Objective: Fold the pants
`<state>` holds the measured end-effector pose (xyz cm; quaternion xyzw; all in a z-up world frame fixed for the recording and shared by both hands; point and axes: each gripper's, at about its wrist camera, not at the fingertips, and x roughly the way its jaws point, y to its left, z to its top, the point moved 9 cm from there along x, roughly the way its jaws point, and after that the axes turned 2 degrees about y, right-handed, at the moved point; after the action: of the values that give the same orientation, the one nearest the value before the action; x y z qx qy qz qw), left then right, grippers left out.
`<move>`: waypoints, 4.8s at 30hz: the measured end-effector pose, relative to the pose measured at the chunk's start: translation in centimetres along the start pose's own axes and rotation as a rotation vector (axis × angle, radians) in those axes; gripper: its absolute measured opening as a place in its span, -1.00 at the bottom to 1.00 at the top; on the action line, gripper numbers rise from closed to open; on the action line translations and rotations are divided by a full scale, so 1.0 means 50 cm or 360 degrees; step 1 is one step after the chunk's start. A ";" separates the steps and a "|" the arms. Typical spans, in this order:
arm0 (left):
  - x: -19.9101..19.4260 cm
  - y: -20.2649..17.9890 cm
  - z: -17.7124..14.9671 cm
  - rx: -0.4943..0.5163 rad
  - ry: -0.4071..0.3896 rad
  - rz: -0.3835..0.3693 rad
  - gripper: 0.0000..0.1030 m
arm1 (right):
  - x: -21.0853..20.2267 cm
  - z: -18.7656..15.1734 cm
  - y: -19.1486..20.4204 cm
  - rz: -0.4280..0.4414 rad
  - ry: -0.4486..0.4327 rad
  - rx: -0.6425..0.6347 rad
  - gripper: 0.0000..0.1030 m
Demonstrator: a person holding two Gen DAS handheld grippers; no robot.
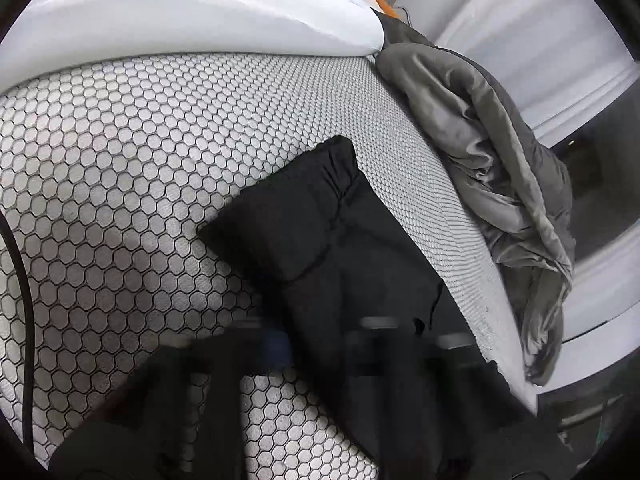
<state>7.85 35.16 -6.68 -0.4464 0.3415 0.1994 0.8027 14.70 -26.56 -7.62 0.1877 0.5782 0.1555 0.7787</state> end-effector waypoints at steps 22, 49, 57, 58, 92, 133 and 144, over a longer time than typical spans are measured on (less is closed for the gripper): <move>-0.025 -0.728 -0.776 0.1406 0.0554 -0.0593 -0.53 | -0.108 0.021 -0.081 -0.0063 -0.0200 0.0176 -0.12; 0.115 -0.451 -0.467 0.1069 0.0364 -0.0231 0.29 | -0.070 0.036 0.114 0.0592 -0.0135 0.0045 -0.12; 0.078 -0.473 -0.474 0.1186 0.0359 -0.0215 0.29 | -0.041 0.016 0.138 0.0516 -0.0020 -0.0048 -0.12; 0.068 -0.472 -0.481 0.1204 0.0356 -0.0210 0.29 | -0.027 0.009 0.132 0.0471 0.0012 -0.0060 -0.13; 0.097 -0.430 -0.482 0.1223 0.0384 -0.0066 0.29 | -0.089 0.041 0.143 0.0477 -0.0167 -0.0046 -0.05; 0.105 -0.410 -0.468 0.1242 0.0378 -0.0024 0.29 | -0.043 -0.031 0.052 0.0609 0.0238 0.0143 -0.58; 0.101 -0.413 -0.470 0.1263 0.0369 -0.0020 0.29 | -0.062 -0.079 0.107 0.0601 0.0284 -0.0105 -0.62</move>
<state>15.53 4.44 -7.00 -0.1239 0.4773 -0.0044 0.8700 9.93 -22.83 -3.52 0.2526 0.5940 0.3334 0.6872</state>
